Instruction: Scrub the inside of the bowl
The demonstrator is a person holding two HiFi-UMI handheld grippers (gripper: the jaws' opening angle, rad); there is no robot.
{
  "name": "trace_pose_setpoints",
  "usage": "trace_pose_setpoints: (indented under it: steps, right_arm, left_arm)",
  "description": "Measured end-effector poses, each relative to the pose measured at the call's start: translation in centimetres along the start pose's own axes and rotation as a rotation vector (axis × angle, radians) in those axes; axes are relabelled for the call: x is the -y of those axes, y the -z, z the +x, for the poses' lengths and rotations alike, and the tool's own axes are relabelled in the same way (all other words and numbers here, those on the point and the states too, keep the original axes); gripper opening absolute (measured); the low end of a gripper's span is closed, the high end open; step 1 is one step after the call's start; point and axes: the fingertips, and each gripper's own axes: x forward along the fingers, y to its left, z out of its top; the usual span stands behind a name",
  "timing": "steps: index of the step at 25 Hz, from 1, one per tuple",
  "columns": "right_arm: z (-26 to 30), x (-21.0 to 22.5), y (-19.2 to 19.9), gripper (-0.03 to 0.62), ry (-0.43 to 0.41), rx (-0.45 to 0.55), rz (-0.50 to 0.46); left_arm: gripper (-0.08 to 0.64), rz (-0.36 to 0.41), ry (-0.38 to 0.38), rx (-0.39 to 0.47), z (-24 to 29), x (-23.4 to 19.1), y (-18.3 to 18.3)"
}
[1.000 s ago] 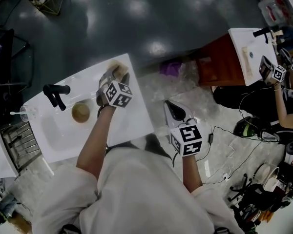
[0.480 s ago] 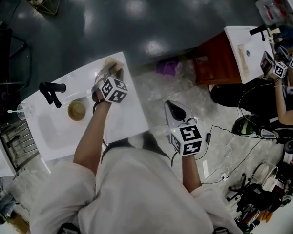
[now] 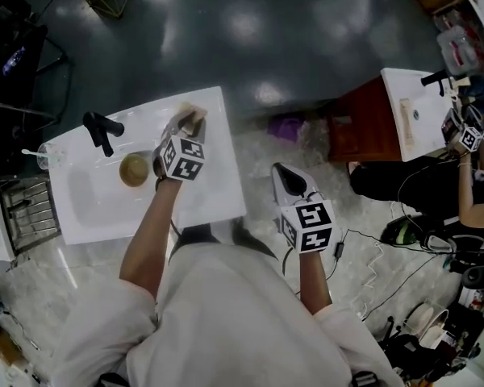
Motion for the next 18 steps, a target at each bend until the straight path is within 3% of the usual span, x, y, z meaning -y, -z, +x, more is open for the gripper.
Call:
trace_pose_setpoints:
  steps: [7,18]
  right_arm:
    - [0.8,-4.2,-2.5,0.006,-0.089,0.039,-0.118]
    - [0.1,-15.1,-6.0,0.006,-0.322,0.145,-0.306]
  left_arm:
    - [0.103,-0.076,-0.087,0.056,-9.3,-2.5,1.3]
    - [0.104,-0.285,-0.38,0.208,-27.2,-5.4,5.0]
